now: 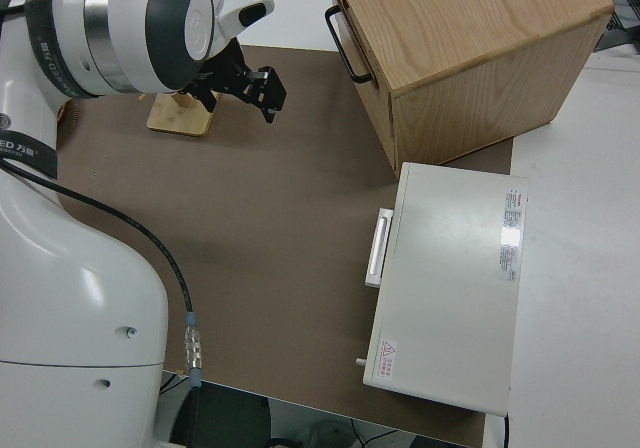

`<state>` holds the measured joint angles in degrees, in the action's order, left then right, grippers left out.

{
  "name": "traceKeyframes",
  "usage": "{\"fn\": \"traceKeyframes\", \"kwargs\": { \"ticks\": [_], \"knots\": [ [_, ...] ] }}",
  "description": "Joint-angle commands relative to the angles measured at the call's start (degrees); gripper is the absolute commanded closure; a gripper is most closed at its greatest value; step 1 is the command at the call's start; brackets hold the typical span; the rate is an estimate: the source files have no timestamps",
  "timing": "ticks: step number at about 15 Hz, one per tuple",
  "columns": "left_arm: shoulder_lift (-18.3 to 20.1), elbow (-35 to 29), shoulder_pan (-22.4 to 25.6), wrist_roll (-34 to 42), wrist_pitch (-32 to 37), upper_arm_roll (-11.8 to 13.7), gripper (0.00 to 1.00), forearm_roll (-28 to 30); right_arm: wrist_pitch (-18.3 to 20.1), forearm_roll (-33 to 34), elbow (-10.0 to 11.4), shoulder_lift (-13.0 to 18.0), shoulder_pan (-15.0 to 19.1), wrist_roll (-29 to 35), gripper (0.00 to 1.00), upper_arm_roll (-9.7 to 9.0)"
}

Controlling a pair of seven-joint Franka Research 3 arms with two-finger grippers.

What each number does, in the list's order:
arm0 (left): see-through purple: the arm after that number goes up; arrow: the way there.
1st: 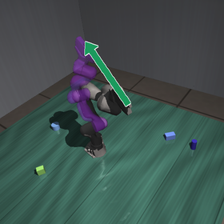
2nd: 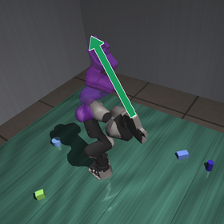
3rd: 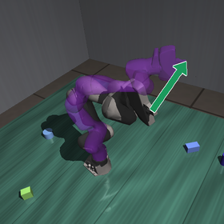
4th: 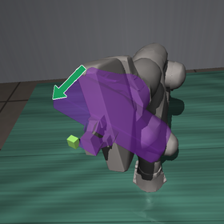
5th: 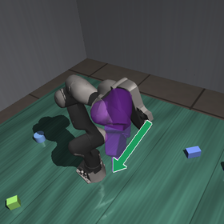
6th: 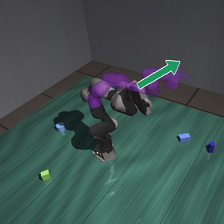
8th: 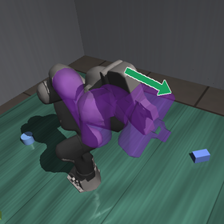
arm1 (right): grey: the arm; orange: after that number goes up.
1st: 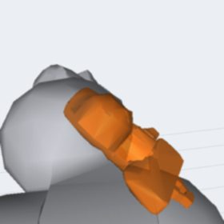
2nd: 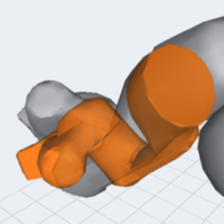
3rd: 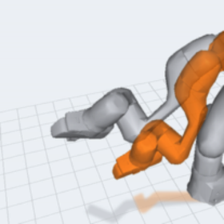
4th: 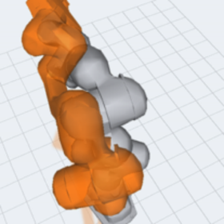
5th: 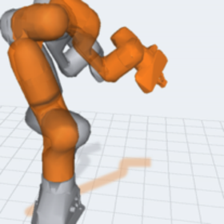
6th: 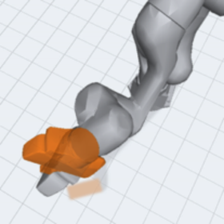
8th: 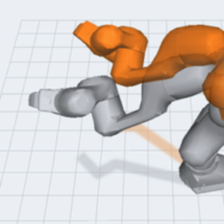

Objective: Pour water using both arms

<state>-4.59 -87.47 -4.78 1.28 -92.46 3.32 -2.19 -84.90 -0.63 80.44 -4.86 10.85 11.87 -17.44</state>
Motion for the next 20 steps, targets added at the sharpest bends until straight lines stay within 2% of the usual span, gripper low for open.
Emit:
{"fn": "traceKeyframes", "kwargs": {
  "ticks": [1,5,6,10,15,17,20],
  "knots": [
    [0.3,-0.1,1.0,3.6,-0.6,1.2,0.01,-0.7,1.0,-0.9,0.3,0.6,0.6,-1.5,0.009,-1.02],
    [0.1,1.1,8.0,10.9,-2.3,1.1,0.01,0.2,0.4,-0.9,1.0,0.0,-1.7,-1.6,0.009,-1.72],
    [0.1,1.1,9.3,12.9,-2.8,1.2,0.01,0.3,0.3,-0.9,1.7,-0.3,-2.3,-1.7,0.009,-1.72],
    [0.2,1.2,16.8,22.5,-4.0,1.2,0.01,2.0,-5.3,-0.8,5.7,-1.9,-5.8,-0.7,0.009,-1.72],
    [-1.6,1.2,27.3,35.6,-7.4,1.2,0.01,3.9,-16.0,0.1,6.0,-8.7,-11.5,2.0,0.009,-1.72],
    [-1.8,1.2,30.3,38.3,-8.3,1.2,0.01,5.2,-19.8,0.4,6.0,-11.5,-13.1,2.2,0.009,-1.72],
    [-3.1,1.2,33.9,44.2,-10.6,1.2,0.01,7.3,-26.1,4.8,5.8,-15.7,-15.8,3.1,0.009,-1.72]
  ]
}}
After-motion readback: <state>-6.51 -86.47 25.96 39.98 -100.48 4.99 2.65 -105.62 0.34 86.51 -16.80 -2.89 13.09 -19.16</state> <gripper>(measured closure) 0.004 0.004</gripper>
